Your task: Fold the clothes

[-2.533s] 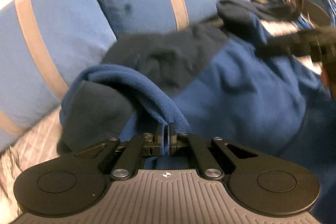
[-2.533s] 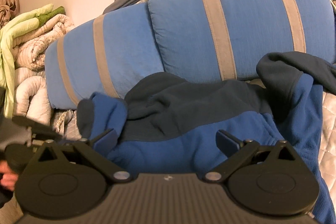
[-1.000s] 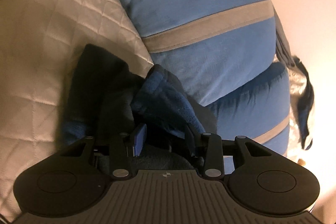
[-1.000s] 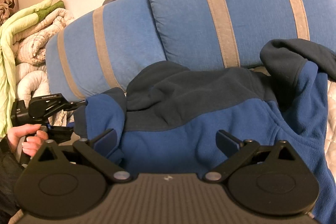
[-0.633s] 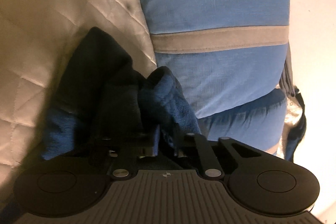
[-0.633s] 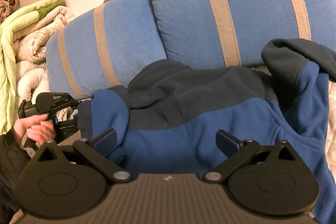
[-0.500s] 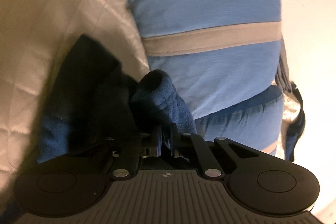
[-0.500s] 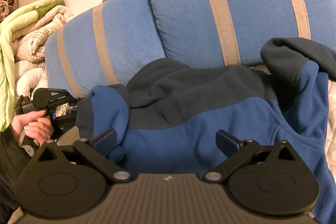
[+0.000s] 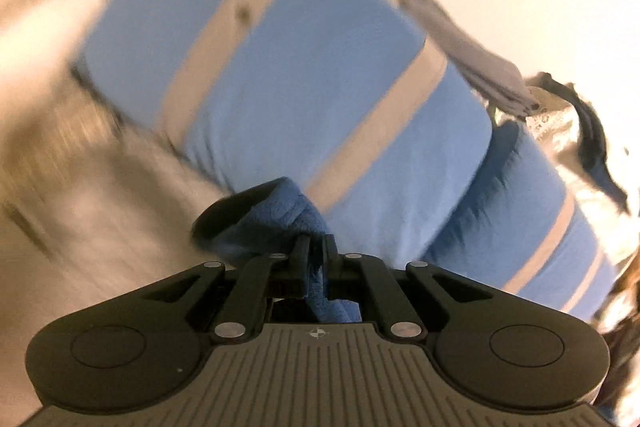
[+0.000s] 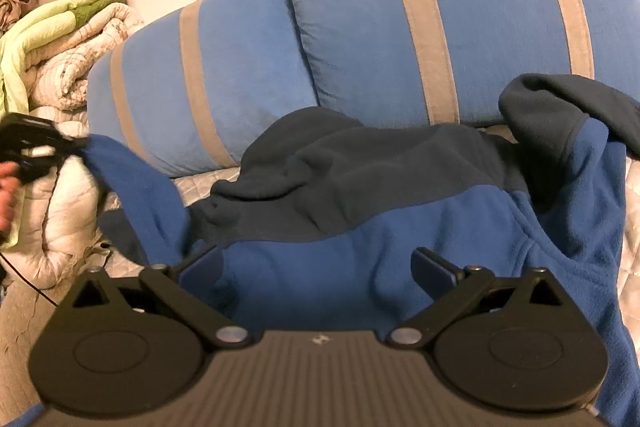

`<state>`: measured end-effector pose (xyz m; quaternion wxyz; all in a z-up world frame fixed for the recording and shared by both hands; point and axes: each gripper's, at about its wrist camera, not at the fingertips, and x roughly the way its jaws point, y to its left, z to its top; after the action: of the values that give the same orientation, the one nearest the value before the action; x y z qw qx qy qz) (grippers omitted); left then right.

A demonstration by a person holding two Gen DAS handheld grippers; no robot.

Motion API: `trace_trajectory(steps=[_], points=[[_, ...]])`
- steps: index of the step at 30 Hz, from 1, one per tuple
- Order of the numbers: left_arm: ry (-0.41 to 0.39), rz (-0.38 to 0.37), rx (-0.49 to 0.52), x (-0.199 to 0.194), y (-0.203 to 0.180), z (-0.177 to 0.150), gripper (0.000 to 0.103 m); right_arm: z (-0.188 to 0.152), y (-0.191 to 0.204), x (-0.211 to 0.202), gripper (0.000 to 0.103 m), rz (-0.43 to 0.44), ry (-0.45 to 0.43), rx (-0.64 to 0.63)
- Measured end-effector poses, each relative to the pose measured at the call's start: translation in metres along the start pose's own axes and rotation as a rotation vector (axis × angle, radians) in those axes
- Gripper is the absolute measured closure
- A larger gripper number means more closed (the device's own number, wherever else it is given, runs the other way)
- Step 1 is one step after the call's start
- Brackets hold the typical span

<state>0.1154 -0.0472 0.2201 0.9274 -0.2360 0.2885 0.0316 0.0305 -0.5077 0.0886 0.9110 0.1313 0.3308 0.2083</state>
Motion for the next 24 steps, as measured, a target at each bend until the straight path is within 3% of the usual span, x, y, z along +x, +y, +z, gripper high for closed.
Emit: trace_trajectory(steps=[3,6,9,11,18,20,24], points=[[-0.114,0.039,0.085,-0.064,0.011,0.030,0.097,-0.001,0.001,-0.002,0.000,0.010,-0.004,-0.005],[-0.307,0.063,0.159,-0.149,0.029,0.039,0.097,-0.002,0.005,-0.007,0.000,0.036,-0.015,-0.018],[-0.459,0.150,0.141,-0.209,0.075,0.011,0.097,-0.002,0.010,-0.010,0.000,0.071,-0.022,-0.039],[-0.491,0.221,0.060,-0.227,0.123,-0.022,0.097,-0.001,0.012,-0.010,0.000,0.083,-0.026,-0.036],[-0.321,0.517,-0.353,-0.197,0.294,-0.155,0.097,0.000,0.005,-0.005,0.000,0.118,-0.006,0.047],[-0.292,0.522,-0.444,-0.190,0.323,-0.182,0.097,-0.001,0.004,-0.004,0.000,0.111,-0.005,0.051],[-0.269,0.538,-0.477,-0.182,0.338,-0.202,0.097,-0.002,0.002,-0.002,0.000,0.092,0.003,0.062]])
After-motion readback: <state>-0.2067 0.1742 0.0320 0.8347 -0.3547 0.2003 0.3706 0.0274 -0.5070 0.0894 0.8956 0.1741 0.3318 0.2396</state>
